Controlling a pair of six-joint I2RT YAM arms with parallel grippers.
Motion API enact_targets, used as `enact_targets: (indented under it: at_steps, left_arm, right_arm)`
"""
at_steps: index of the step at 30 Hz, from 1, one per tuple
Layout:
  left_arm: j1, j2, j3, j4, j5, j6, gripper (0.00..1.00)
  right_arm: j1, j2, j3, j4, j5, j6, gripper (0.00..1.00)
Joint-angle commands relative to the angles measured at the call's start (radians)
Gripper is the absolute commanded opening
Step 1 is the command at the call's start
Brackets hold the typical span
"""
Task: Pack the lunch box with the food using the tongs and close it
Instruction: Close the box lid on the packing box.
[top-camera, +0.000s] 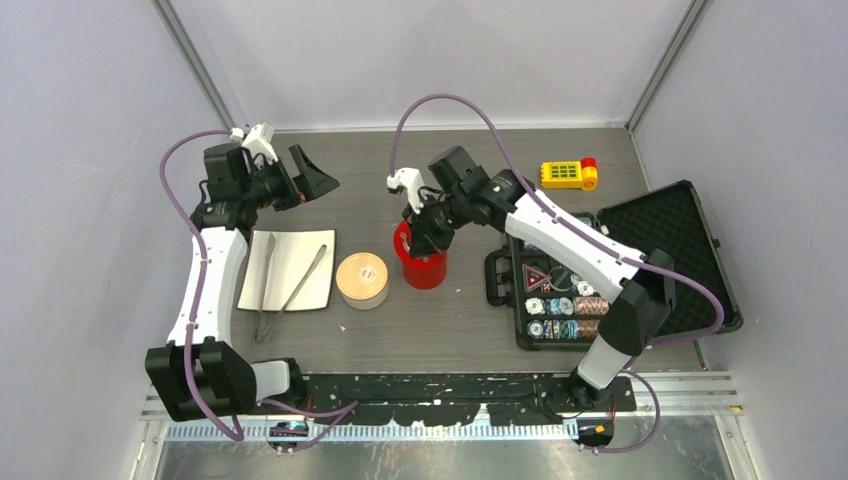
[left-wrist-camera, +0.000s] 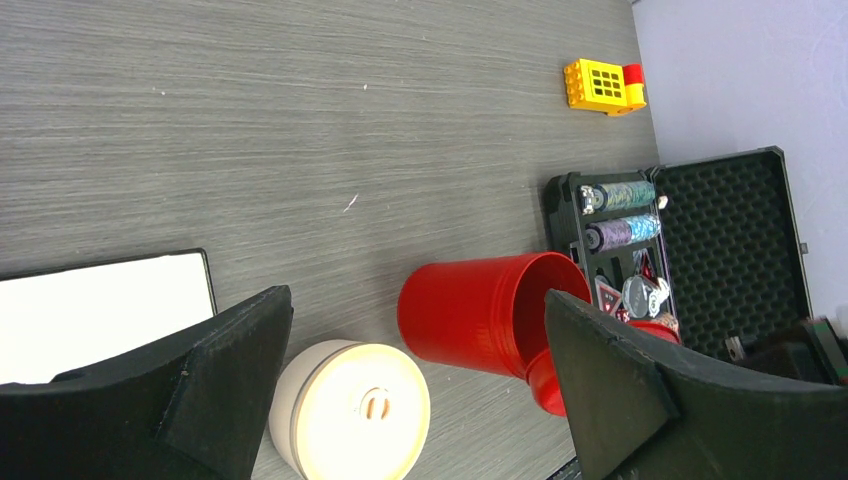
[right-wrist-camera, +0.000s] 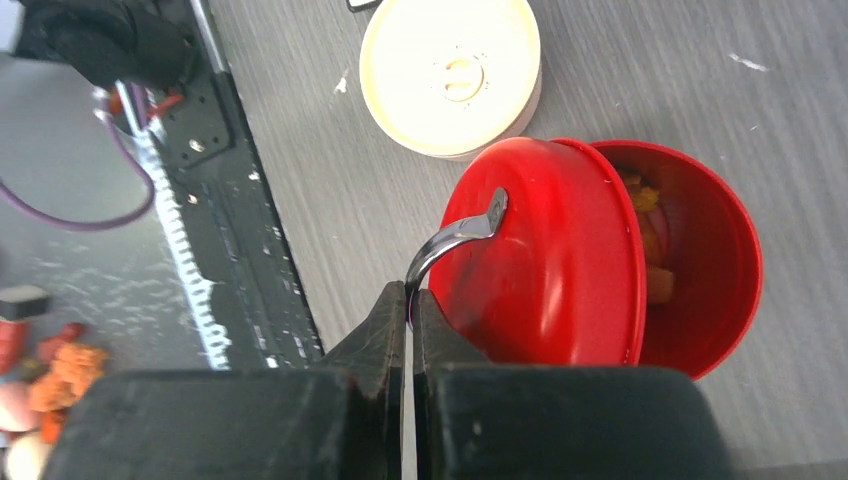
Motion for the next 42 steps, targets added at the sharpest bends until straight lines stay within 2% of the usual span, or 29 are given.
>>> enact_targets:
  at_steps: [1, 3, 7, 10, 16, 25, 34, 39, 42]
  left_arm:
    - [0.005, -0.033, -0.003, 0.051, 0.000, -0.007, 1.00]
    - [0.005, -0.032, -0.004, 0.053, 0.002, -0.008, 1.00]
    - [0.005, -0.020, -0.003, 0.054, 0.011, -0.009, 1.00]
    - [0.005, -0.011, 0.000, 0.059, 0.016, -0.016, 1.00]
    - [0.005, 0.001, 0.004, 0.063, 0.019, -0.023, 1.00]
    - [0.006, 0.017, 0.012, 0.057, 0.031, -0.028, 1.00]
    - [0.005, 0.040, 0.034, 0.041, 0.039, -0.030, 1.00]
    - [0.006, 0.047, 0.035, 0.038, 0.041, -0.032, 1.00]
    - [0.006, 0.052, 0.036, 0.042, 0.042, -0.037, 1.00]
  right_arm:
    - [-0.082, 0.027, 0.083, 0.018, -0.158, 0.173, 0.00]
    - [-0.128, 0.036, 0.084, 0.068, -0.223, 0.271, 0.01]
    - [-0.199, 0.019, -0.002, 0.306, -0.359, 0.531, 0.01]
    - [-0.215, 0.005, -0.057, 0.426, -0.401, 0.642, 0.00]
    - [-0.232, 0.000, -0.161, 0.583, -0.456, 0.734, 0.01]
    - [-0.297, 0.016, -0.323, 0.996, -0.549, 1.012, 0.00]
    - [-0.331, 0.054, -0.402, 1.212, -0.607, 1.137, 0.00]
    - [-0.350, 0.081, -0.461, 1.429, -0.633, 1.293, 0.00]
    - [-0.354, 0.084, -0.478, 1.437, -0.628, 1.298, 0.01]
